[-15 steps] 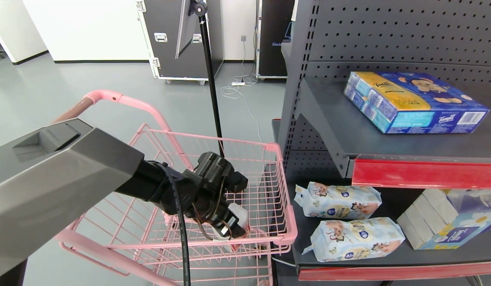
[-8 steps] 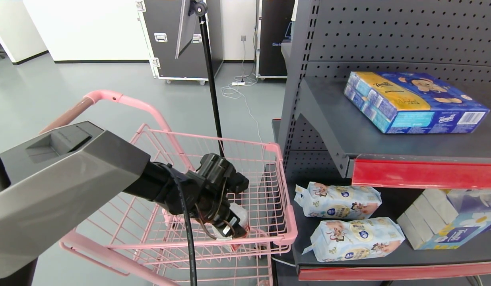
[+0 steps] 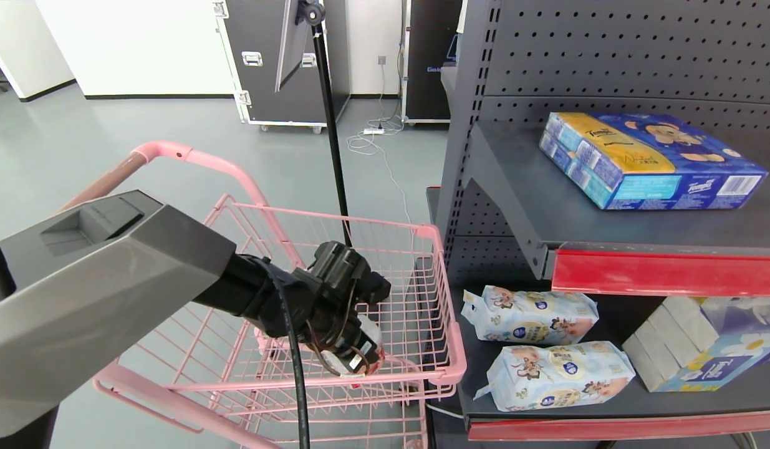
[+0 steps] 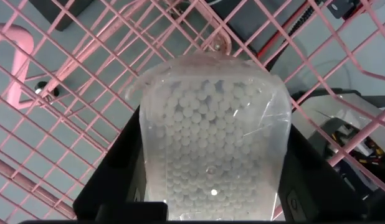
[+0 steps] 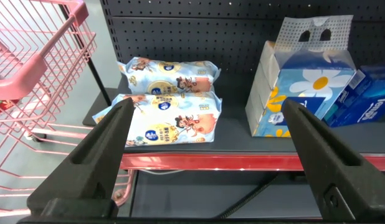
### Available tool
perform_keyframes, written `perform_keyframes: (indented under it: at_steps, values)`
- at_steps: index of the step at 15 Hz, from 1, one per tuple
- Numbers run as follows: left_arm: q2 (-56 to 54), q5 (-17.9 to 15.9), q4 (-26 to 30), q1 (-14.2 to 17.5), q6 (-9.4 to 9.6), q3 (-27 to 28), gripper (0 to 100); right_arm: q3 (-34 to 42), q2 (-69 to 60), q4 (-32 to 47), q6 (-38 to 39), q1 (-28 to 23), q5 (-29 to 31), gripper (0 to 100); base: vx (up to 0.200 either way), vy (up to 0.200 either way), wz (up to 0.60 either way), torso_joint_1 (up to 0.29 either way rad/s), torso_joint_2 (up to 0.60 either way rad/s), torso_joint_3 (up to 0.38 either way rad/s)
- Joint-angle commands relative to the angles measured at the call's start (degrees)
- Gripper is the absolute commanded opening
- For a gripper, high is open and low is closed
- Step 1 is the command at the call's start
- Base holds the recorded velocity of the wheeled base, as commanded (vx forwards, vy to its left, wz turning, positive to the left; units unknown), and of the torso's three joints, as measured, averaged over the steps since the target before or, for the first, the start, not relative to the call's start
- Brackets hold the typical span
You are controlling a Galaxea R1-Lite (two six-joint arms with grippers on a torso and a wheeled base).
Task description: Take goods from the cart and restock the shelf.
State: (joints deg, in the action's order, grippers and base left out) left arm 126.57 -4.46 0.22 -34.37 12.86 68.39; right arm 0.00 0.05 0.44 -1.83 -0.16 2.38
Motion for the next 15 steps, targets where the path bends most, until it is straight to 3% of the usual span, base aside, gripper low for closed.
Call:
perform_keyframes:
  at_steps: [1, 6, 10, 13, 15]
  values:
    - [-2.03, -0.02, 0.04, 0.7, -0.29, 0.17, 0, 0.0, 0.04, 0.0, -0.11, -0.02, 0.0, 100, 0.0, 0.0, 0.0, 0.0, 0.0, 0.0]
    - [-9.07, 0.07, 3.65, 5.01, -0.38, 3.59, 0, 0.0, 0.04, 0.0, -0.19, -0.02, 0.0, 100, 0.0, 0.0, 0.0, 0.0, 0.0, 0.0]
    - [-23.83, -0.37, 4.61, 8.88, -0.56, 3.68, 0, 0.0, 0.04, 0.0, -0.19, -0.02, 0.0, 100, 0.0, 0.0, 0.0, 0.0, 0.0, 0.0]
    - [-37.45, -0.28, 5.76, 13.36, -5.3, 1.57, 0, 0.0, 0.04, 0.0, -0.28, -0.02, -0.09, 100, 0.0, 0.0, 0.0, 0.0, 0.0, 0.0]
    - [-45.45, -0.37, 7.78, 16.35, -5.74, -2.12, 0, 0.0, 0.04, 0.0, -0.28, 0.07, -0.09, 100, 0.0, 0.0, 0.0, 0.0, 0.0, 0.0]
